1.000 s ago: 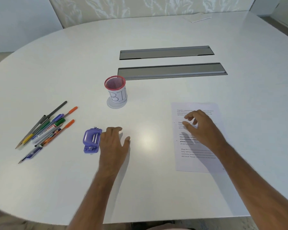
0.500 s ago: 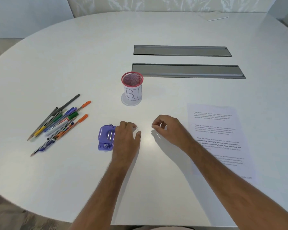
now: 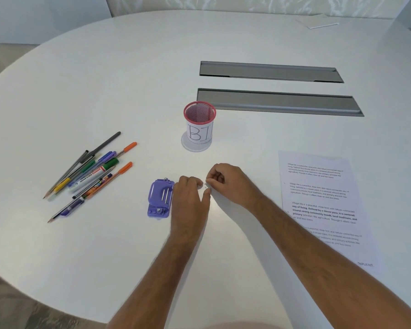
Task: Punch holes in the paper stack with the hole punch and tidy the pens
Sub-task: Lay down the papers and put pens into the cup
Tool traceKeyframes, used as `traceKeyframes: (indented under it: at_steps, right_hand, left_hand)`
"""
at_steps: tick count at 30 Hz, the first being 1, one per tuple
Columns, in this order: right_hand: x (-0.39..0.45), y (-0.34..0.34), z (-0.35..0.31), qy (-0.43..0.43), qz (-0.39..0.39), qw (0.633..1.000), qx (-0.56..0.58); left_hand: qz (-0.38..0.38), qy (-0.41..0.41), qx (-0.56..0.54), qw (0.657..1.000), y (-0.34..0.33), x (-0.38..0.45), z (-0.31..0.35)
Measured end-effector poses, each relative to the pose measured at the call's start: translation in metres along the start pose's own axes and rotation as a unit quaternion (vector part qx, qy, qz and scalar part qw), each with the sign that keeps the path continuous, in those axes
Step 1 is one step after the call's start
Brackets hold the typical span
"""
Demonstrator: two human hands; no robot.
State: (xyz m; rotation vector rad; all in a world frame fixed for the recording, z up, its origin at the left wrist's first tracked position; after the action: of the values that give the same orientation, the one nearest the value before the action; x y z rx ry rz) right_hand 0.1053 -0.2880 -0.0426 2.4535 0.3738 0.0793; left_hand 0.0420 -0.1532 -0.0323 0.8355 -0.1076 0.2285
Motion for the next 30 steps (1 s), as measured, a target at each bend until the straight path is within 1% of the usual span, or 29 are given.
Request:
traceKeyframes:
  at_steps: [6, 14, 16, 19, 21, 22, 25, 28, 30]
  right_hand:
    - [0.001, -0.002, -0.002, 0.038, -0.026, 0.999, -0.008]
    - [0.004, -0.003, 0.000, 0.044, -0.036, 0.998, -0.019]
    - [0.004, -0.003, 0.001, 0.042, -0.037, 0.998, -0.019]
    - [0.004, -0.003, 0.001, 0.044, -0.040, 0.998, -0.022]
    - [0.004, -0.002, 0.003, 0.038, -0.037, 0.998, -0.016]
    - [0.005, -0.001, 0.004, 0.030, -0.034, 0.999, -0.008]
    - [0.005, 0.002, 0.008, 0.012, -0.026, 0.999, 0.014]
    - [0.006, 0.002, 0.009, 0.010, -0.027, 0.999, 0.015]
    - [0.005, 0.001, 0.008, 0.013, -0.031, 0.999, 0.011]
  left_hand:
    - [-0.006, 0.006, -0.008, 1.000, -0.002, 0.007, -0.003]
    - [-0.027, 0.030, -0.007, 0.999, -0.006, 0.014, -0.011]
    - [-0.031, 0.022, 0.005, 0.999, -0.006, 0.014, -0.008]
    - [-0.022, -0.032, 0.043, 0.998, -0.005, 0.013, 0.004]
    - [-0.017, -0.049, 0.044, 0.998, -0.003, 0.011, 0.005]
    - [-0.016, -0.041, 0.029, 0.999, -0.002, 0.012, 0.001]
    - [-0.034, 0.017, -0.029, 0.999, -0.002, 0.014, -0.013]
    - [-0.034, 0.025, -0.038, 0.998, 0.000, 0.014, -0.014]
    - [-0.039, 0.011, -0.026, 0.999, -0.001, 0.014, -0.012]
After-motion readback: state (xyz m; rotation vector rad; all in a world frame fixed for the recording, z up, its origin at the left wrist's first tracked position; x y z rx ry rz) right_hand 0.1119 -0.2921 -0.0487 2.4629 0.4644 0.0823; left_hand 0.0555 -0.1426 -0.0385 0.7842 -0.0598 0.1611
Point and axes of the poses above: each hand's wrist, its own x-axis towards the middle knuckle, its own y-axis out of the back of the hand, z = x × y, the point moved 9 cm from there along x, towards the middle knuckle, and after that the axes turned 5 degrees about x, right-handed, at the moved point
